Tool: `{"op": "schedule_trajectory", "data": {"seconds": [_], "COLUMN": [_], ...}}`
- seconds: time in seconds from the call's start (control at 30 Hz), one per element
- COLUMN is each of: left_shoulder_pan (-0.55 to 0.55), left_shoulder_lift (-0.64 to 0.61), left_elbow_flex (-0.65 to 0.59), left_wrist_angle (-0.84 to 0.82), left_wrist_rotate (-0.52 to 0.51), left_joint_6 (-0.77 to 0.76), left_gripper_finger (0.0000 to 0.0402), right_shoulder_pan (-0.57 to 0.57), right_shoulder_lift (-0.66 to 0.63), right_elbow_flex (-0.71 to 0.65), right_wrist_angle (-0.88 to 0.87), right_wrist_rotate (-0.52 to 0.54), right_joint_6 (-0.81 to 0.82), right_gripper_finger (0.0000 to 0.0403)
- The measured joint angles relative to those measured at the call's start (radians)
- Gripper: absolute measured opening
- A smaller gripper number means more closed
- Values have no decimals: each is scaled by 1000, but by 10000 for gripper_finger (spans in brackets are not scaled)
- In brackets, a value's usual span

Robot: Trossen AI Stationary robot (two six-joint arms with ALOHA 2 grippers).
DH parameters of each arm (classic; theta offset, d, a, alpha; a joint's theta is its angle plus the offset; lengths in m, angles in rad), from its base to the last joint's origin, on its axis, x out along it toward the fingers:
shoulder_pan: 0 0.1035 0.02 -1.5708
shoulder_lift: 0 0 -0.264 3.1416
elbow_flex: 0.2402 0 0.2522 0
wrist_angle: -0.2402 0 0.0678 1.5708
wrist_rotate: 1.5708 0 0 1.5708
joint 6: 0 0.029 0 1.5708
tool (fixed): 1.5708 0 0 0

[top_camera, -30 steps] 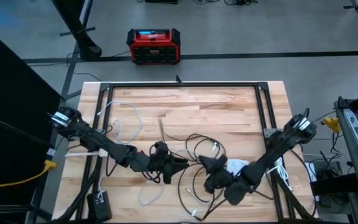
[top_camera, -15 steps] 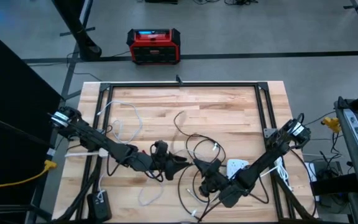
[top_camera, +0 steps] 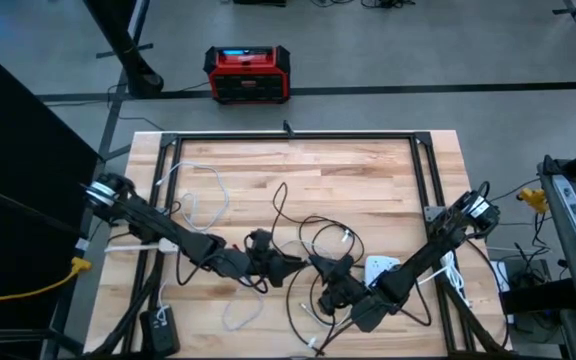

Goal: Insert USB
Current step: Insert the black charger cable into the white charger adapter connected to the left white outlet extension

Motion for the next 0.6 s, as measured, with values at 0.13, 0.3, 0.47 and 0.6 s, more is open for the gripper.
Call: {"op": "schedule_trajectory", "data": {"seconds": [0.13, 0.3, 0.47, 0.6], "left_shoulder_pan": [0, 0, 1, 1], "left_shoulder_lift": [2, 2, 3, 3], "left_elbow_flex": [0, 0, 0, 0], "left_wrist_angle": [5, 21, 31, 30], "left_wrist_rotate": [-51, -87, -135, -136], "left_joint_6": [-10, -13, -15, -16], "left_gripper_finger": [149, 131, 118, 111], "right_shoulder_pan": [-3, -13, -24, -26], "right_shoulder_lift": [0, 0, 0, 1], "right_elbow_flex": [0, 0, 0, 0], "right_wrist_angle": [-3, -1, 1, 3], "right_wrist_rotate": [7, 2, 0, -1], "right_joint_6": [-5, -5, -3, -3], "right_gripper_finger": [12, 12, 12, 12]}}
